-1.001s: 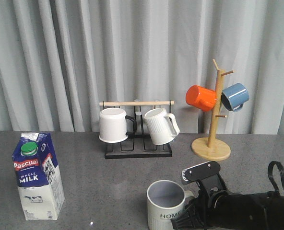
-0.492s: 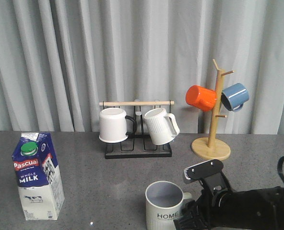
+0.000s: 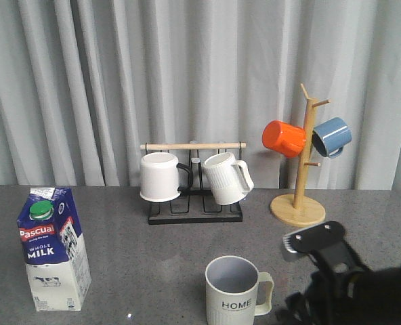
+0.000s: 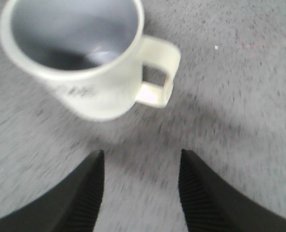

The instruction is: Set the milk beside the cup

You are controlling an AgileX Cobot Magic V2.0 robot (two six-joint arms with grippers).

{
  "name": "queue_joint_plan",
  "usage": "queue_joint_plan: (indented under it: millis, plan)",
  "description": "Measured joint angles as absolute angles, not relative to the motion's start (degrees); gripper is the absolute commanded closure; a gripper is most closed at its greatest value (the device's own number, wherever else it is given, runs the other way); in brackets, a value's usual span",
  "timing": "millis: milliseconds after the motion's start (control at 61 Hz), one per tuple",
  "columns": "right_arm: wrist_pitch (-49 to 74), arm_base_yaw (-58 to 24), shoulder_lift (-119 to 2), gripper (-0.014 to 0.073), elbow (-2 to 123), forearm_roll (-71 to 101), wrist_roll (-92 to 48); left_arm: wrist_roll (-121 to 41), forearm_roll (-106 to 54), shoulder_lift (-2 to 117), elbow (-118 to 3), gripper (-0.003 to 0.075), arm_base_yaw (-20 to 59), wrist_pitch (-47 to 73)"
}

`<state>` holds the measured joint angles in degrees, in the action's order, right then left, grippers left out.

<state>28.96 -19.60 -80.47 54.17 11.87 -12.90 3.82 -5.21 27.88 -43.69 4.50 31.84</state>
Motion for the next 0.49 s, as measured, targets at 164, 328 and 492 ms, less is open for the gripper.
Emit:
queue_joint_plan:
  millis: [164,328,492]
  plan:
    - [29.9,-19.6,-65.7,0.0523,45.7,16.1,-14.5,3.8,-5.2,27.9,-43.7,0.0311,4.5,31.8]
    - [34.8,-19.6,-49.1,0.0603,36.1,17.5,-16.2,3.8,-5.3,27.9,-43.7,0.0311,4.5,31.8]
    - [40.5,-19.6,-33.6,0.0601,30.9,17.0,-16.9,3.8,-5.4,28.3,-43.8,0.0311,4.5,33.8]
